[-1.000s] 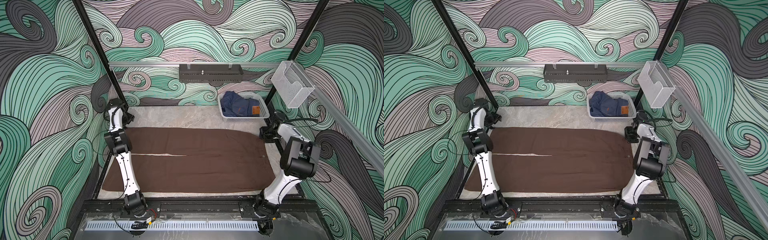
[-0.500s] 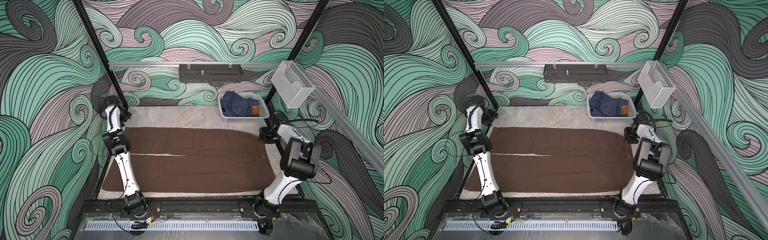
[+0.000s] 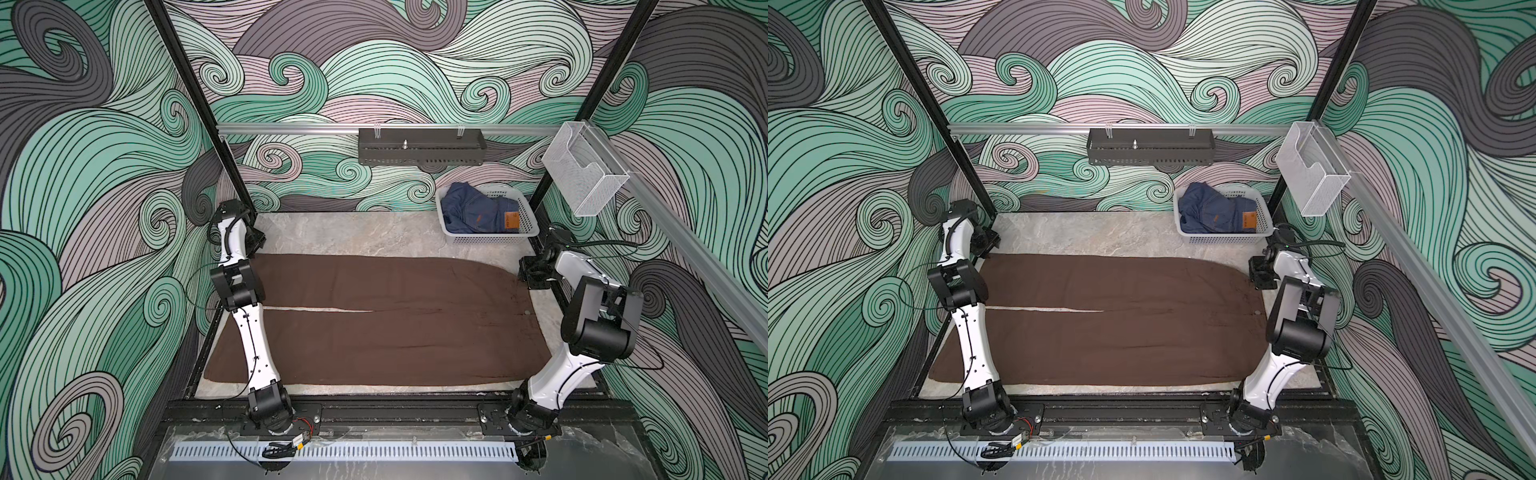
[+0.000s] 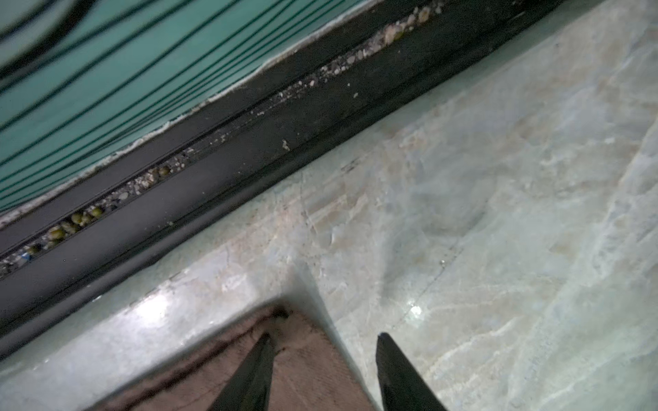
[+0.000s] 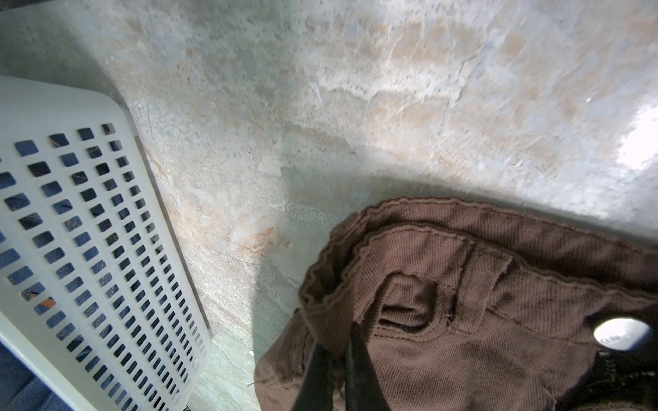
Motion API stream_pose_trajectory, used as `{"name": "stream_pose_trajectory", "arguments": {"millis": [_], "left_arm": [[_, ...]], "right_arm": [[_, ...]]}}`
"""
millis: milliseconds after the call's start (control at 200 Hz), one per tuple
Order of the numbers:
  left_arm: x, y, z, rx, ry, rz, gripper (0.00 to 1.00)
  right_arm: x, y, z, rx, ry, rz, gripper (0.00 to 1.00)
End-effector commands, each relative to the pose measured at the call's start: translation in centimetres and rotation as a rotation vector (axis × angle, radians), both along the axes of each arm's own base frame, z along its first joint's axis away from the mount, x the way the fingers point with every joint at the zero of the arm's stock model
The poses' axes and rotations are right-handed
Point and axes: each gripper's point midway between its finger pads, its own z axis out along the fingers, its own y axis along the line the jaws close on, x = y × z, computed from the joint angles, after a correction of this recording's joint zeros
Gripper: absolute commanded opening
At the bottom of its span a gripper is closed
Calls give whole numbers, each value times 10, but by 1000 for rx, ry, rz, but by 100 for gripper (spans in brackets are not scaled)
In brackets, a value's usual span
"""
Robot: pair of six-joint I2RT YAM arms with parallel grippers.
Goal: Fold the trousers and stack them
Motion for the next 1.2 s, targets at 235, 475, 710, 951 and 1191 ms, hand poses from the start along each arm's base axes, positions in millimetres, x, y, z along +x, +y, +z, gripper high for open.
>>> {"name": "stream_pose_trajectory", "arguments": {"millis": [235, 475, 710, 951, 1191], "left_arm": [[-53, 6, -43, 52, 284, -81, 43], [-51, -2, -58, 18, 288, -86, 25], [-30, 9, -23, 40, 156, -39, 0], [1, 19, 55, 46, -104, 0, 0], [8, 8, 82, -44, -214, -35, 0]], "right_arm": [[-12, -7, -5, 10, 25, -28, 0], [-13, -5, -8, 20, 28, -23, 0], [-14, -2, -3, 26, 12, -8, 0], [-20, 6, 8, 39, -39, 35, 0], [-17, 14, 26, 49, -157, 81, 0]]}}
